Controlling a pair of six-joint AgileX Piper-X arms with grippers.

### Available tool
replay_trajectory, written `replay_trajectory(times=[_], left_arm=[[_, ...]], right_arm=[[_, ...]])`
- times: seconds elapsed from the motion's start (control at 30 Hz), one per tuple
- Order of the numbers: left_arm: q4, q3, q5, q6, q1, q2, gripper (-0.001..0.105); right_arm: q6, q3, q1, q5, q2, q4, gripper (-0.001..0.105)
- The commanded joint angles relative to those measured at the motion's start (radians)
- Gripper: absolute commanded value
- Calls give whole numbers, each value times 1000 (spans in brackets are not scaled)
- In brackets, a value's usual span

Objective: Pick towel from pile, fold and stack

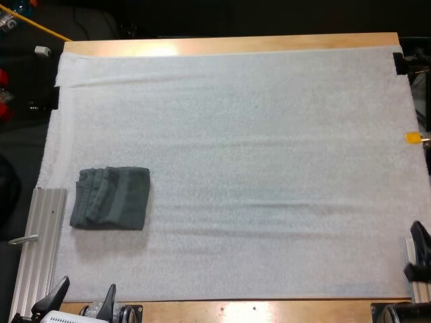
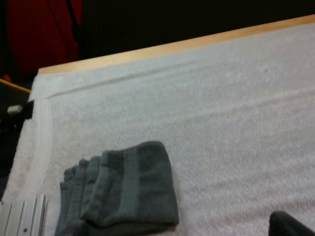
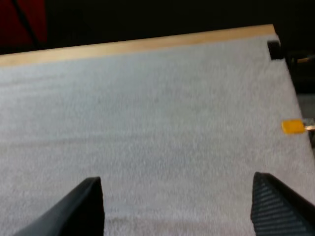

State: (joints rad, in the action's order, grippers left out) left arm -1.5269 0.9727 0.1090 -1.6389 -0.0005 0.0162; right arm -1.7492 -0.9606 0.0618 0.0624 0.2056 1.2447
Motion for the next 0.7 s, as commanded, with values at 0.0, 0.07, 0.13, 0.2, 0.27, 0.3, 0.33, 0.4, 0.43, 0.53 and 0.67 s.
replay_trajectory(times=[0.0, 0.07, 0.13, 0.2, 0.27, 0.3, 0.33, 0.4, 0.43, 0.53, 0.67], left_arm=[[-25, 4, -1, -10, -5, 134, 68], [-44, 15, 1, -13, -5, 143, 68], [-39, 19, 6, -30, -1, 138, 68], [-41, 19, 15, -32, -1, 139, 68], [-43, 19, 27, -32, -1, 139, 68], [-43, 19, 30, -32, -1, 139, 68], [-43, 19, 31, -32, -1, 139, 68], [-43, 19, 34, -32, -1, 139, 68], [-43, 19, 38, -32, -1, 139, 68], [-43, 19, 39, -32, -1, 139, 68], [-43, 19, 45, -32, -1, 139, 68]], right_arm=[[-12, -6, -4, 6, -31, 8, 62], [-15, -6, -4, -6, -62, 8, 62], [-28, -6, -4, -14, -96, 11, 62], [-29, -6, -4, -26, -134, 11, 62], [-29, -6, -4, -52, -164, 16, 62], [-29, -3, -4, -67, -184, 16, 62], [-29, -2, -4, -71, -192, 16, 62], [-29, -1, -4, -88, -228, 16, 62], [-29, -1, -4, -89, -240, 16, 62], [-29, -1, -4, -89, -265, 23, 62], [-29, 7, -4, -89, -262, 39, 62]])
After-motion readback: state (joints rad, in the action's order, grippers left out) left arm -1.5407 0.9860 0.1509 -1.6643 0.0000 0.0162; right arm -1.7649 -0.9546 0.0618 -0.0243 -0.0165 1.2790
